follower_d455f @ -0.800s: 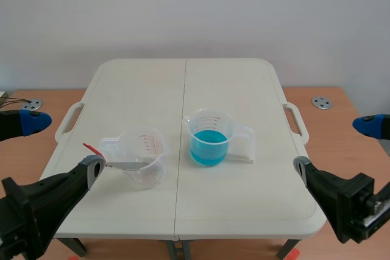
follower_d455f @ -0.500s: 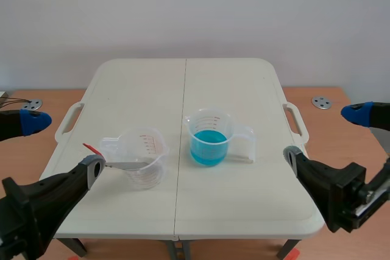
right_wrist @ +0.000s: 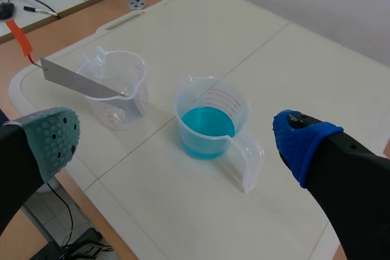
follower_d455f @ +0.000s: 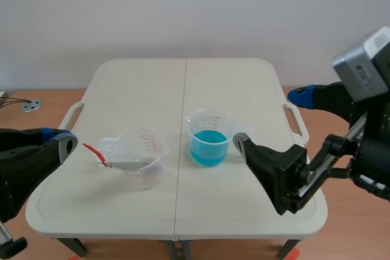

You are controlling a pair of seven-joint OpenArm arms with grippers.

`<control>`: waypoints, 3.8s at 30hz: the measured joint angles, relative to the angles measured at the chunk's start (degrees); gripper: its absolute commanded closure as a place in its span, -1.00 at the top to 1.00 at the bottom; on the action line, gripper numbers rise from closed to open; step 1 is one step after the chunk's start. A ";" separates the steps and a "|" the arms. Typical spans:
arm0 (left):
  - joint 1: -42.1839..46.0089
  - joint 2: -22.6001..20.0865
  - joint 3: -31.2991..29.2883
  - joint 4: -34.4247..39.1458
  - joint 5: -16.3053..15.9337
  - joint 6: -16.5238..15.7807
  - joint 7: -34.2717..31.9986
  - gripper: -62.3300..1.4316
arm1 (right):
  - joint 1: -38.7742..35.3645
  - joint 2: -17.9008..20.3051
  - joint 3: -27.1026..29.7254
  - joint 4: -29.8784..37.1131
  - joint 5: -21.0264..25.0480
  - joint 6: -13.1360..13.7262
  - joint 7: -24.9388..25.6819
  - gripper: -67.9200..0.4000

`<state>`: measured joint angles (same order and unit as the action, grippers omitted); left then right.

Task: Hold the metal plate by the orange handle, dip it into the blue solution, take it out and point at it, then put the plate back in the beaker on the left.
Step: 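Lift the metal plate out of the left beaker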

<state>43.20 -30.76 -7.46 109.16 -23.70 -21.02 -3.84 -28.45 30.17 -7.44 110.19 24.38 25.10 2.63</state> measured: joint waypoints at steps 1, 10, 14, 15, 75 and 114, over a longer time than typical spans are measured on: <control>0.61 0.00 -0.57 0.00 0.00 -0.02 0.02 -0.86 | 1.03 0.00 -0.96 0.00 0.00 0.00 -0.26 0.95; 16.00 -0.02 -11.87 0.00 -0.04 0.39 -0.26 -0.86 | 10.71 -2.14 -8.41 -0.79 0.00 0.17 -7.50 0.95; 24.87 -0.02 -15.30 0.00 -0.17 0.42 -0.24 -0.86 | 14.80 -4.33 -12.00 -2.95 0.00 0.22 -10.21 0.95; 26.75 -0.02 -15.63 0.00 -0.20 0.39 -0.24 -0.86 | 15.65 -4.68 -12.98 -3.43 -0.04 0.24 -10.64 0.95; 32.02 0.26 -15.39 -15.80 -0.20 0.44 6.82 -0.86 | 39.04 -22.88 -41.48 -32.13 -6.88 -1.97 -10.40 0.95; 32.02 0.26 -15.39 -15.80 -0.20 0.44 6.82 -0.86 | 39.04 -23.04 -41.48 -31.93 -7.04 -4.35 -12.55 -0.95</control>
<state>75.22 -30.50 -22.85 93.36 -23.90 -20.58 2.98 10.59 7.14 -48.93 78.26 17.34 20.75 -9.91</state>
